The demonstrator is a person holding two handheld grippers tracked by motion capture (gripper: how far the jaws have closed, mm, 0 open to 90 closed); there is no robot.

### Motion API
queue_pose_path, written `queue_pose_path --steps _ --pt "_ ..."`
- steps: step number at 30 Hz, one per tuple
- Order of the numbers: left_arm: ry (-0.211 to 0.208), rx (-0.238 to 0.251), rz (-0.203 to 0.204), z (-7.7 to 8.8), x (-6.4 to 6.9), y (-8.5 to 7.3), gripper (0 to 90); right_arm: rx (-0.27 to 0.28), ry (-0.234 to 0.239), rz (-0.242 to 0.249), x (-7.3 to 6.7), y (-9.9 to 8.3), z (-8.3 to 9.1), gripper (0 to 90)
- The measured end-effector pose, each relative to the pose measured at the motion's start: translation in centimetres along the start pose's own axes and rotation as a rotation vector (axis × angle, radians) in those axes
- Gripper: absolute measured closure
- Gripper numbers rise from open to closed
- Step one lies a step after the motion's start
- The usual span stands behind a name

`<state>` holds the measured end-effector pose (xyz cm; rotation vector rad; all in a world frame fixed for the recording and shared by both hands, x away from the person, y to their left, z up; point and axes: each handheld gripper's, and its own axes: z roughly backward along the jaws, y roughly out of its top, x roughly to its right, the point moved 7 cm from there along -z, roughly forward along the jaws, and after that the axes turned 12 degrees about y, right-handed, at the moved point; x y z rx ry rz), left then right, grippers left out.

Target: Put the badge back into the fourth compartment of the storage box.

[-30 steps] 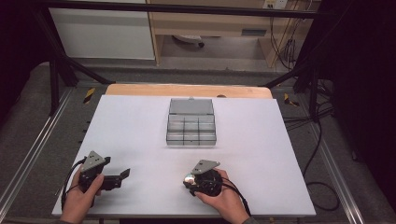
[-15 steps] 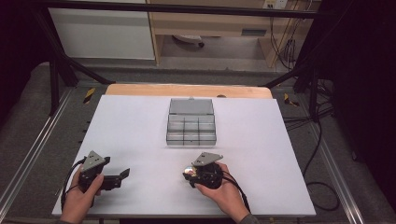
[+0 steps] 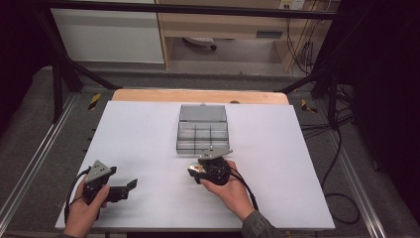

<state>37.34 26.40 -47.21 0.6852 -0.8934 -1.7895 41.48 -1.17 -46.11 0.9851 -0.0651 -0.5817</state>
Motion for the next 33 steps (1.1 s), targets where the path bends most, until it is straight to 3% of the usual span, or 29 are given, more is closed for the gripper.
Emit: queue_pose_path --steps 13,33 --pt "0.001 0.0 -0.003 0.0 0.0 0.0 7.4 0.022 -0.012 -0.009 1.1 2.0 -0.2 47.3" --pt "-0.001 0.002 -0.008 0.0 0.1 0.0 7.4 0.118 -0.008 -0.061 3.0 5.9 0.2 47.3"
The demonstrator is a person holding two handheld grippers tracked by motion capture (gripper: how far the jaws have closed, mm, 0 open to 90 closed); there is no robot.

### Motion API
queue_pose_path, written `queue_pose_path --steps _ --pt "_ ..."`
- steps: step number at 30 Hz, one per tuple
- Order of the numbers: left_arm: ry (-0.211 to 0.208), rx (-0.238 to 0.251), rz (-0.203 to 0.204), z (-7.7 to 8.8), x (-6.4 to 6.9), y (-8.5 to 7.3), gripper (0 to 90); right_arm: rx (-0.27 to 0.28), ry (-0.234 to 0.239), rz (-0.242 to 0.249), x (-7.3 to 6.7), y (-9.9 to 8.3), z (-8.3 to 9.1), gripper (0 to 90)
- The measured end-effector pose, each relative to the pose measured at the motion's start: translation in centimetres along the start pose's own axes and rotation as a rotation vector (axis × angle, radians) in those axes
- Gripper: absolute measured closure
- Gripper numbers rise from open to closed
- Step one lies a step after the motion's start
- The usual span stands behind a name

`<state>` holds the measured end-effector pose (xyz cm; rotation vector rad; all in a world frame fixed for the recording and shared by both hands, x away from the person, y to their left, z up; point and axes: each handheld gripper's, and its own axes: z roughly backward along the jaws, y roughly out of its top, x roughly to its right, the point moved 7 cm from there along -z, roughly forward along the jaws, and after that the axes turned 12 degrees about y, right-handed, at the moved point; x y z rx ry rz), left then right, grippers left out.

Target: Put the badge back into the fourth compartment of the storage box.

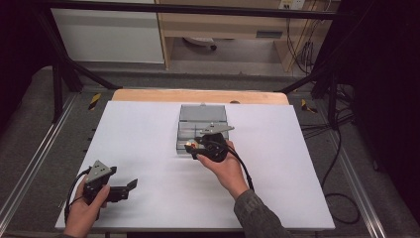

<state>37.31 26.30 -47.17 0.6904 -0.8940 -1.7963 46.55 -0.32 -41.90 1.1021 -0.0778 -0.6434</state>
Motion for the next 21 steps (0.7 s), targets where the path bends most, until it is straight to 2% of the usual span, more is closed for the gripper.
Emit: queue_pose_path --steps 7,17,21 --pt "0.001 -0.003 0.0 0.0 0.0 0.0 7.4 0.022 -0.005 -0.028 0.9 1.0 -0.6 47.3" --pt "-0.002 -0.005 0.0 0.0 0.0 -0.1 7.4 0.085 0.019 -0.123 2.1 2.2 -1.3 47.3" --pt "-0.002 -0.007 -0.001 -0.1 0.0 -0.1 7.4 0.094 0.019 -0.136 2.5 2.7 -1.6 47.3"
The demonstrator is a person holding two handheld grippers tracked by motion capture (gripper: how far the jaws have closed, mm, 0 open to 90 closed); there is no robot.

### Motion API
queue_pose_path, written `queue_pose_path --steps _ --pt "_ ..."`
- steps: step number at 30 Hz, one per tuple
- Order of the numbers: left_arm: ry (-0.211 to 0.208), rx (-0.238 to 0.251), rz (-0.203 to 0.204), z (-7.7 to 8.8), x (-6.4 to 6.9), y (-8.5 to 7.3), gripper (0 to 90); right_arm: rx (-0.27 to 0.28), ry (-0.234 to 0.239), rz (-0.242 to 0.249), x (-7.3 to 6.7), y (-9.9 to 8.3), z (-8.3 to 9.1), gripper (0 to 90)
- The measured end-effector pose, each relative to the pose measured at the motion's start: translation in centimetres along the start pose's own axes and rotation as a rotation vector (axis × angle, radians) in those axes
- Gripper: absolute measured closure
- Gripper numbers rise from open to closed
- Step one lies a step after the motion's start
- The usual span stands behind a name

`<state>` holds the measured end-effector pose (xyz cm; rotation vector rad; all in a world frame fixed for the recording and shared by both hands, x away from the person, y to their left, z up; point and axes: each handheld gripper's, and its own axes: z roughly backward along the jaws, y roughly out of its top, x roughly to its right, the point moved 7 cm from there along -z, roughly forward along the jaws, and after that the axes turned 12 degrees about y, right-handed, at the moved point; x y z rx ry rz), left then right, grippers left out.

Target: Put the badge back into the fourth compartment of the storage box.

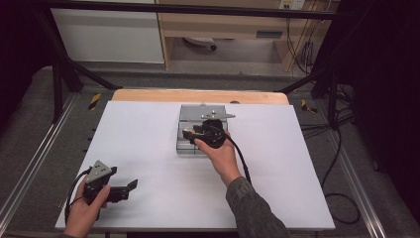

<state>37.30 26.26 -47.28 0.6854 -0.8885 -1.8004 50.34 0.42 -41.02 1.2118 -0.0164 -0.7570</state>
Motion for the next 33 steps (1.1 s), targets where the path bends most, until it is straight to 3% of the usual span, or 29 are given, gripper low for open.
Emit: queue_pose_path --steps 10,33 --pt "0.0 0.0 0.0 0.0 0.0 0.0 7.4 0.006 -0.001 -0.011 0.3 0.8 -0.7 47.2" --pt "-0.001 -0.005 -0.003 -0.1 0.0 -0.1 7.3 -0.054 -0.013 -0.006 1.0 0.6 -2.1 47.2"
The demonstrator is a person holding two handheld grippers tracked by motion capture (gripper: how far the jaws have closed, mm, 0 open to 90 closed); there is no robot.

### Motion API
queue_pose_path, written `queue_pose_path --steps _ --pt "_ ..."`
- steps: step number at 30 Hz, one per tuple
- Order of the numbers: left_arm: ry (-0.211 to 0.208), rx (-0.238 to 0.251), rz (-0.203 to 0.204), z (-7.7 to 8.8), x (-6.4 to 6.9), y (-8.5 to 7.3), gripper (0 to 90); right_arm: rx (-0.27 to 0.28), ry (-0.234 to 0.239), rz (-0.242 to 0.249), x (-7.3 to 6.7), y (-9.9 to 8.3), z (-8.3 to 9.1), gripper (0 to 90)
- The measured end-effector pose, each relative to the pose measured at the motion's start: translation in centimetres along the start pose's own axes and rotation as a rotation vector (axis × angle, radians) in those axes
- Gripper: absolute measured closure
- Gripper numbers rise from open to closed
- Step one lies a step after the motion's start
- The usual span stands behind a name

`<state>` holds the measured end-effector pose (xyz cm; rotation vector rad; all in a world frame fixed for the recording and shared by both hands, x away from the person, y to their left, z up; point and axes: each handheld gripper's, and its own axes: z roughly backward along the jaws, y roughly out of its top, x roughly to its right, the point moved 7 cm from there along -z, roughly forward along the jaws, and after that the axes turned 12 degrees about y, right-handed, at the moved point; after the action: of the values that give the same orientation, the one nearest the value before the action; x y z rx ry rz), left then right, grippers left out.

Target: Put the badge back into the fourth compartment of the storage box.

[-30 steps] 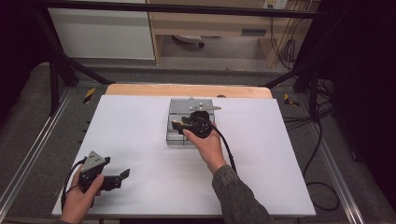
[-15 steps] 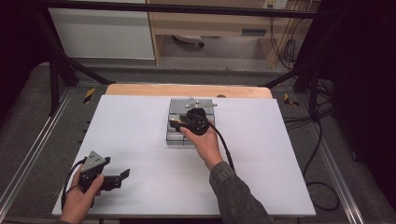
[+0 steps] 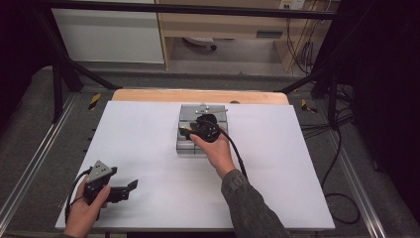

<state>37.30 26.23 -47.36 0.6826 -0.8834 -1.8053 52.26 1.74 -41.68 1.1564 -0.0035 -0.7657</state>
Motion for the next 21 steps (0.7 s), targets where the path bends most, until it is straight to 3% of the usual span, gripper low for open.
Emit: queue_pose_path --steps 21 --pt "-0.001 -0.003 0.0 -0.02 0.02 -0.03 7.4 -0.037 -0.008 -0.013 0.5 -0.68 -0.79 47.2"
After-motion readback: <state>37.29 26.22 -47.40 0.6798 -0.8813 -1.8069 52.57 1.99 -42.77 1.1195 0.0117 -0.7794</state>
